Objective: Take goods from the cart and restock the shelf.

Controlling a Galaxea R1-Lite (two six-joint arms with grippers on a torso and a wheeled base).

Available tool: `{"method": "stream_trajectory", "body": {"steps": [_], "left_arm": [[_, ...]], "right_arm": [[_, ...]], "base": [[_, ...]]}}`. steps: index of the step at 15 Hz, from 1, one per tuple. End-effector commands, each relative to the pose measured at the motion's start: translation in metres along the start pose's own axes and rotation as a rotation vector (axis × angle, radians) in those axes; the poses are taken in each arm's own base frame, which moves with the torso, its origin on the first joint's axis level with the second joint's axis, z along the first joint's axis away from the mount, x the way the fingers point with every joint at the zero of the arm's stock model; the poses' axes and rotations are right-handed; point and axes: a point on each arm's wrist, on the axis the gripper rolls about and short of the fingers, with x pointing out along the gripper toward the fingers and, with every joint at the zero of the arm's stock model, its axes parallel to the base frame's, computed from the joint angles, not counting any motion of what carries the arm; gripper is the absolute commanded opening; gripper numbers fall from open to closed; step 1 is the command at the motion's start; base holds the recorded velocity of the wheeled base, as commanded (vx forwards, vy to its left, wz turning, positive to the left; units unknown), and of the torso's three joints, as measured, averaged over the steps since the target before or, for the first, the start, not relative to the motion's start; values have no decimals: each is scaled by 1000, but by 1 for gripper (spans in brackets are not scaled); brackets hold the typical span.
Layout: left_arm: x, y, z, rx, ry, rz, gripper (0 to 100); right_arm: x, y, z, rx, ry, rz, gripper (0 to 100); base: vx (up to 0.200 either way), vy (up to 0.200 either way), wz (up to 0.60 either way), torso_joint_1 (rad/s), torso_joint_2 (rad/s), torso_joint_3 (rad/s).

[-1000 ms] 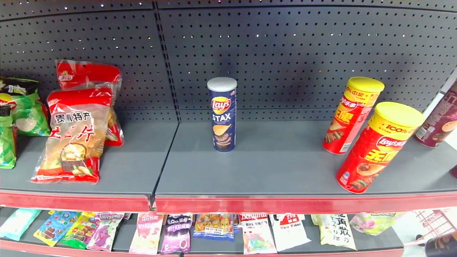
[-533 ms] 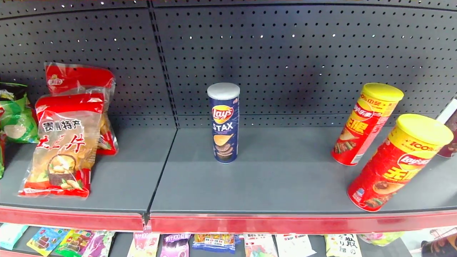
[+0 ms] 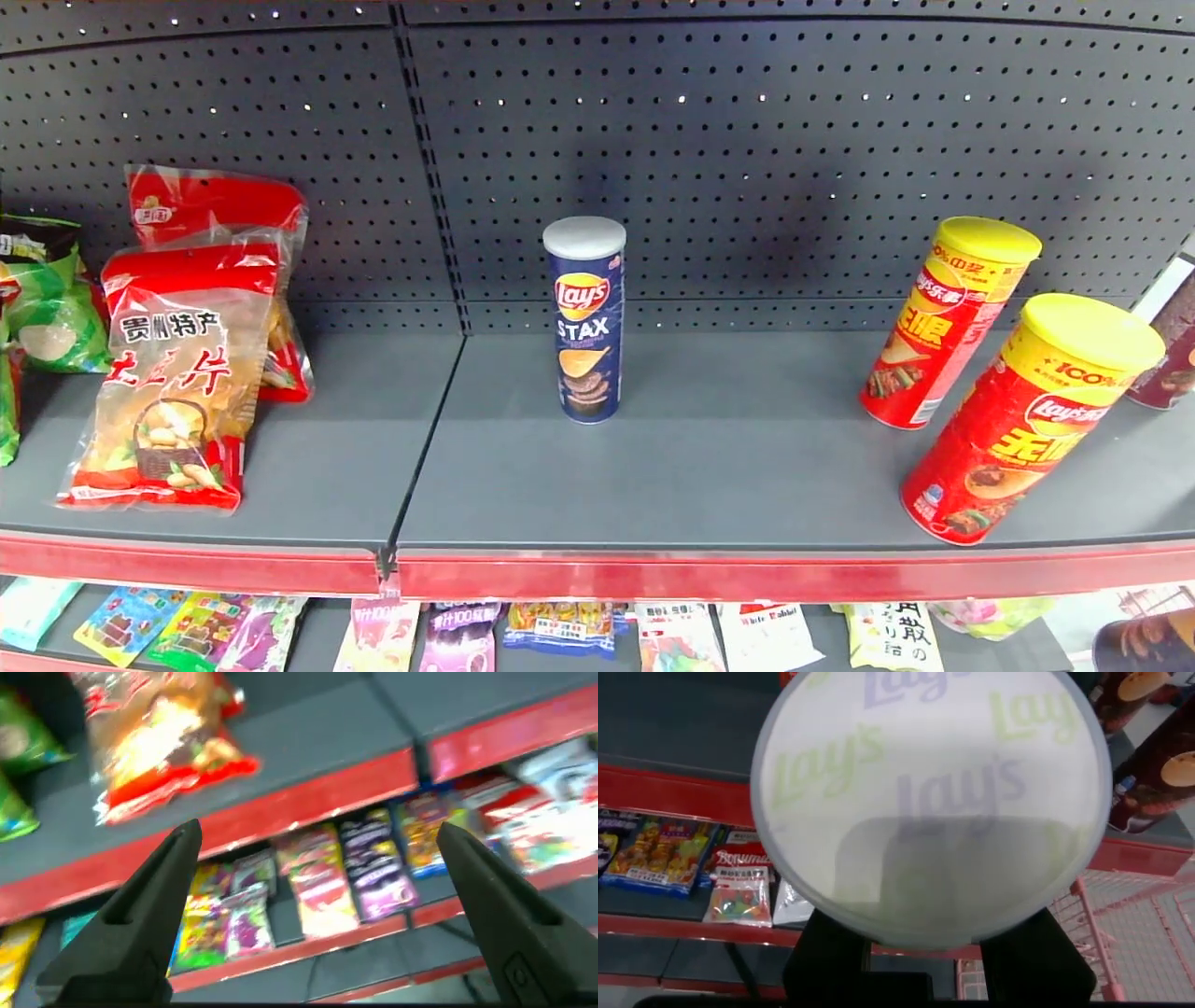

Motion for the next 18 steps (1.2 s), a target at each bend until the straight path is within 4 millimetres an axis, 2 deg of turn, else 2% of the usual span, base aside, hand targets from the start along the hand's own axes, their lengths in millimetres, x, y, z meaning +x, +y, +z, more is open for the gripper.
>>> {"method": "stream_trajectory", "body": {"steps": [1, 2, 3, 4, 6, 7, 8, 10, 13, 18], "left_arm": [[46, 17, 59, -38, 63, -121, 100], [54, 19, 67, -43, 71, -139, 100], [54, 19, 67, -43, 71, -139, 100], [88, 17, 91, -63, 75, -437, 100], [136, 16, 120, -73, 81, -569, 100], [152, 15, 125, -72, 75, -605, 100], [181, 11, 130, -66, 60, -657, 100], [226, -2, 137, -55, 52, -710, 100], [278, -16, 146, -52, 32, -796, 100], [333, -23, 151, -25, -3, -854, 100]], "right_arm": [[-3, 0, -2, 28, -20, 23, 0], [-3, 1, -3, 41, -23, 40, 0], [-3, 1, -3, 41, -23, 40, 0], [-7, 2, -9, 68, -7, 65, 0], [-8, 2, -11, 92, 20, 77, 0], [-8, 2, -12, 93, 23, 79, 0], [-8, 3, -13, 93, 25, 84, 0], [-7, 3, -13, 93, 30, 84, 0], [-7, 3, -13, 93, 33, 85, 0], [-6, 3, -14, 93, 41, 82, 0]], "base": [[0, 0, 0, 0, 0, 0], [0, 0, 0, 0, 0, 0], [0, 0, 0, 0, 0, 0], [0, 0, 0, 0, 0, 0], [0, 0, 0, 0, 0, 0], [0, 0, 0, 0, 0, 0], [0, 0, 0, 0, 0, 0], [0, 0, 0, 0, 0, 0], [0, 0, 0, 0, 0, 0], [0, 0, 0, 0, 0, 0]]}}
